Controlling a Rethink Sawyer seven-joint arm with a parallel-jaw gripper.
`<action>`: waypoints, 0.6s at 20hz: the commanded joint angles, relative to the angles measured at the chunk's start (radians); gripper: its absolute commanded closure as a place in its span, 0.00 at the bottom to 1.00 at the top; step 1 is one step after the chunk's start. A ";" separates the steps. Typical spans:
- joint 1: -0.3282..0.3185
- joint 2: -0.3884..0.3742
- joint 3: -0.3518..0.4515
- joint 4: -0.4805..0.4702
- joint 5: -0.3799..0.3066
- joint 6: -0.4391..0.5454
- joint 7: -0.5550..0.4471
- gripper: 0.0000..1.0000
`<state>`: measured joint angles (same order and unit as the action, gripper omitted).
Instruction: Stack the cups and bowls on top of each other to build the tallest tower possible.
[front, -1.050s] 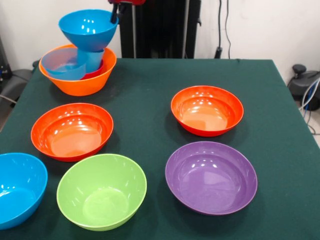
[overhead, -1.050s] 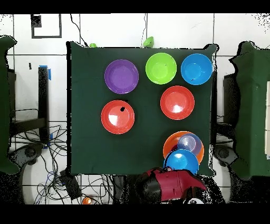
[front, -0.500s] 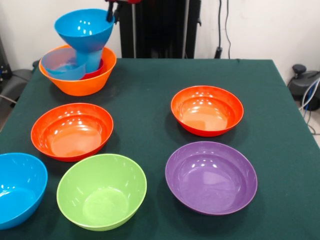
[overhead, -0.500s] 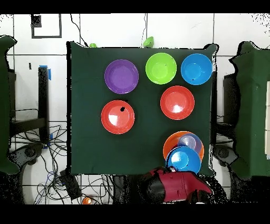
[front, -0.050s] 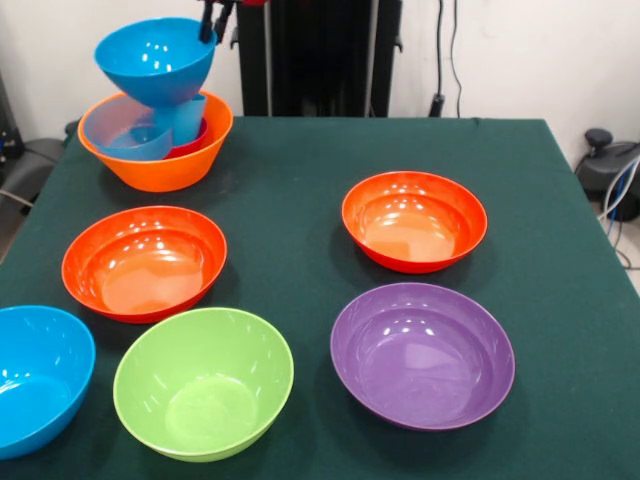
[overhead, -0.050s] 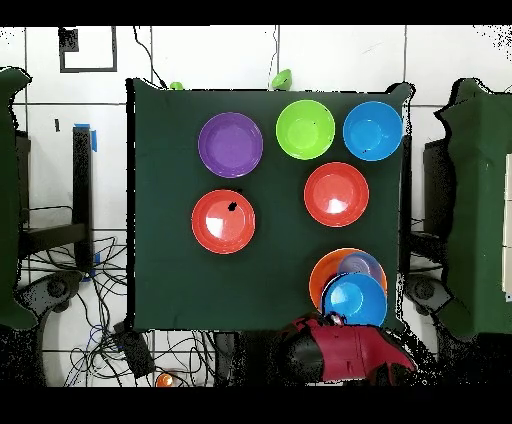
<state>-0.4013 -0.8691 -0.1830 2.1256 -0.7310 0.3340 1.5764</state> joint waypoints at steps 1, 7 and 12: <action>-0.015 0.032 0.119 -0.077 -0.078 0.005 -0.054 1.00; -0.021 0.027 0.136 -0.076 -0.089 0.015 -0.052 1.00; -0.043 0.021 0.162 -0.068 -0.090 0.002 -0.053 0.00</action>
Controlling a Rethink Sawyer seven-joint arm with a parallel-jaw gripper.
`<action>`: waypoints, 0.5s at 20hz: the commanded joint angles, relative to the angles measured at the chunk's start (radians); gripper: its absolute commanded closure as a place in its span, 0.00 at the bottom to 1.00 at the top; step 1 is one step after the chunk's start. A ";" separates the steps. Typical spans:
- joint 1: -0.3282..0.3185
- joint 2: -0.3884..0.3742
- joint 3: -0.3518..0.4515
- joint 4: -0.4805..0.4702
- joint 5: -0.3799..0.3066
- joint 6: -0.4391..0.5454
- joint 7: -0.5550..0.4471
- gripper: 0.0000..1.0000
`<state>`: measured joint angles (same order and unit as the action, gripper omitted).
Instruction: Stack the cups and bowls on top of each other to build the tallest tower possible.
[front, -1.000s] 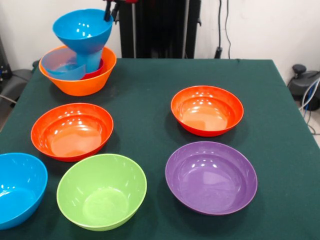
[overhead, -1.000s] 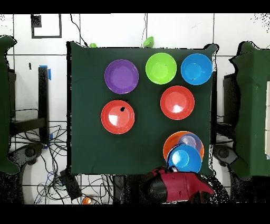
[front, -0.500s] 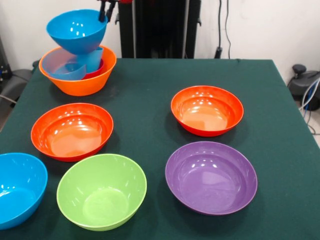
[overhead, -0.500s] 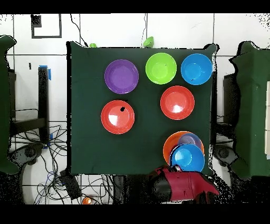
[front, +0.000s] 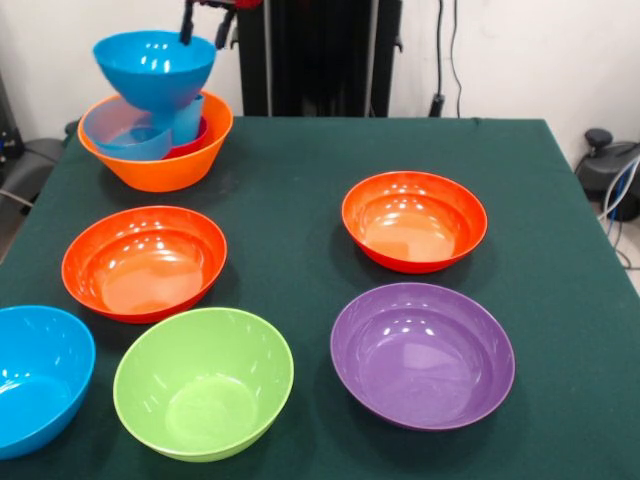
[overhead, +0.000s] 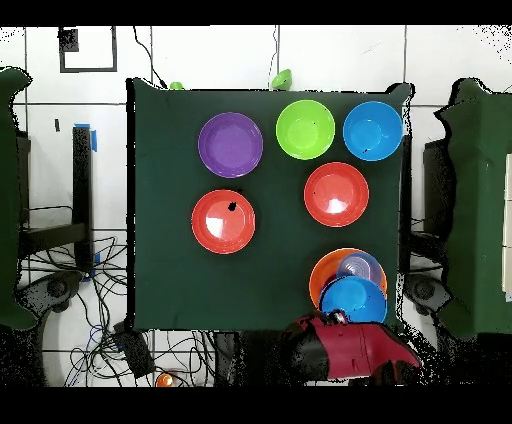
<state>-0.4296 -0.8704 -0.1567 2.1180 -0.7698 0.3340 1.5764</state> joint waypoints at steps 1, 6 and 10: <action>-0.015 0.022 0.136 -0.060 -0.053 0.004 -0.053 0.00; -0.013 0.020 0.140 -0.068 -0.056 0.007 -0.048 0.00; -0.003 0.021 0.132 -0.070 -0.058 0.012 -0.032 0.00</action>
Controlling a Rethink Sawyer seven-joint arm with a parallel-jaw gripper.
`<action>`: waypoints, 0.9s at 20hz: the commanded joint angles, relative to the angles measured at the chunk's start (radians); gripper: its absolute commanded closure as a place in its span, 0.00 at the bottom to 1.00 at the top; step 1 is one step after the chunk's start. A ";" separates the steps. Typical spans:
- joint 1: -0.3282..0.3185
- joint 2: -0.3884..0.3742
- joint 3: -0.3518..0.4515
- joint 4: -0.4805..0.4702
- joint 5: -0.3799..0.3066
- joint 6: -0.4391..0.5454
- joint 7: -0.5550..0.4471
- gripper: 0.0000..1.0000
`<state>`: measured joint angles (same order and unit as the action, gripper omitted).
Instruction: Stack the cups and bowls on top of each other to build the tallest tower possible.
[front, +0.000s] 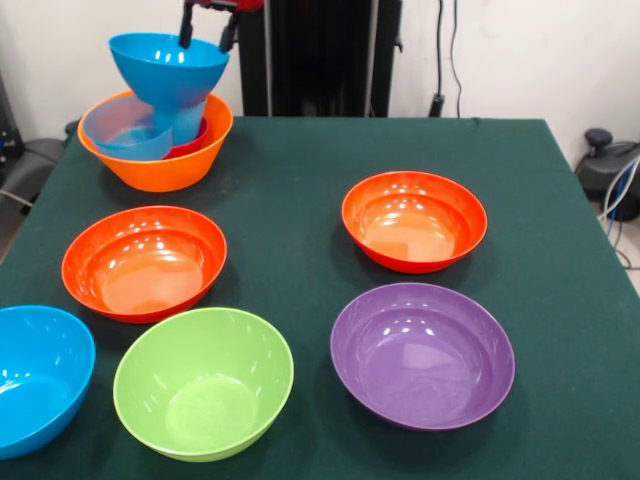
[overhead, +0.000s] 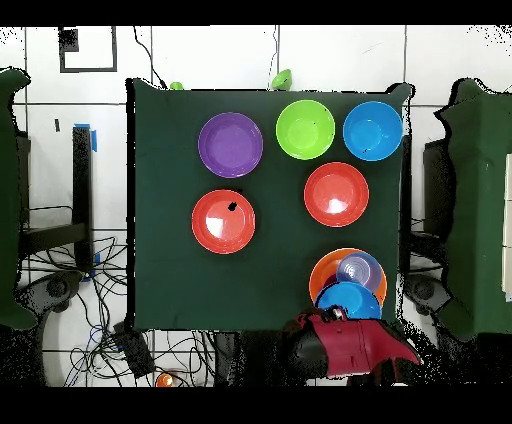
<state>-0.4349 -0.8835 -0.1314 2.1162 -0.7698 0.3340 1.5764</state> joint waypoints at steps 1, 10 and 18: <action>0.007 0.033 0.105 -0.069 -0.059 0.015 -0.030 0.00; 0.027 0.036 0.087 -0.070 -0.070 0.015 -0.007 0.00; -0.006 -0.167 0.156 0.043 0.094 0.227 -0.144 0.00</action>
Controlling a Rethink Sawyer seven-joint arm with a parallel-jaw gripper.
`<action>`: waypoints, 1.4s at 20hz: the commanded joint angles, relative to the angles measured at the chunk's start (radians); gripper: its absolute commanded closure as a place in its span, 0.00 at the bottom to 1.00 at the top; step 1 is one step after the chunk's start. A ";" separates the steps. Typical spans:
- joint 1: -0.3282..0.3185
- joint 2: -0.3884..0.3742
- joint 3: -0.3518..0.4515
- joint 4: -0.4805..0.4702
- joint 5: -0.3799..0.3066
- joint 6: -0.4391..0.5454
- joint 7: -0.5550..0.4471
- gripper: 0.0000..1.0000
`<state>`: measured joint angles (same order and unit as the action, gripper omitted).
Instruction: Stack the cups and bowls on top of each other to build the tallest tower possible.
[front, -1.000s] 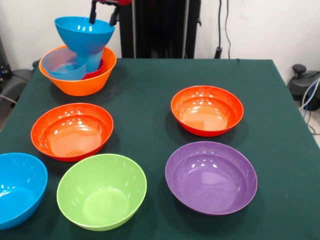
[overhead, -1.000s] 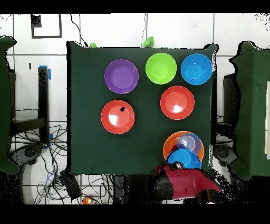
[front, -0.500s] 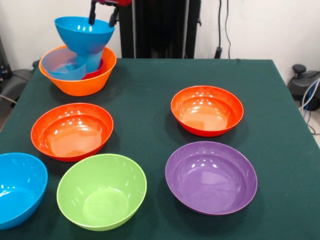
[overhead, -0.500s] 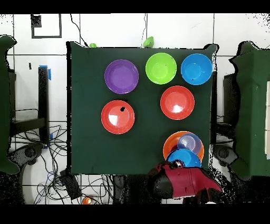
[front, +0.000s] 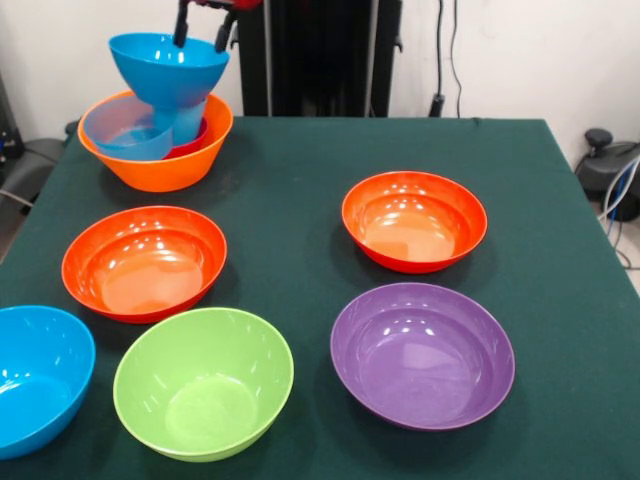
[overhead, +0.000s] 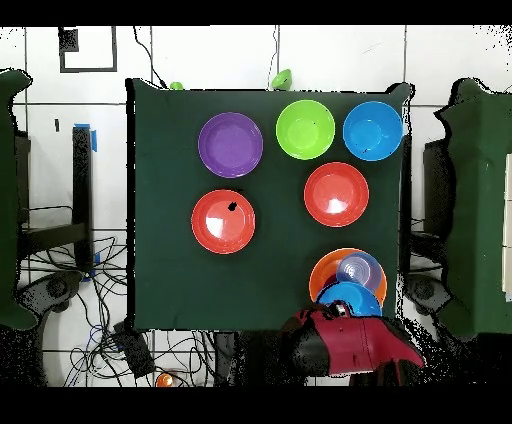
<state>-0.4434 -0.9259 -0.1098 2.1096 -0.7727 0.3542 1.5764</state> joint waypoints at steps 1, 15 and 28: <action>0.011 -0.140 0.136 0.054 0.106 0.226 -0.146 0.00; 0.141 -0.255 0.163 0.074 0.243 0.448 -0.071 0.00; 0.180 -0.125 0.270 0.081 0.553 0.257 0.100 0.00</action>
<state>-0.2998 -1.1694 0.0354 2.1535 -0.3035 0.6784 1.5764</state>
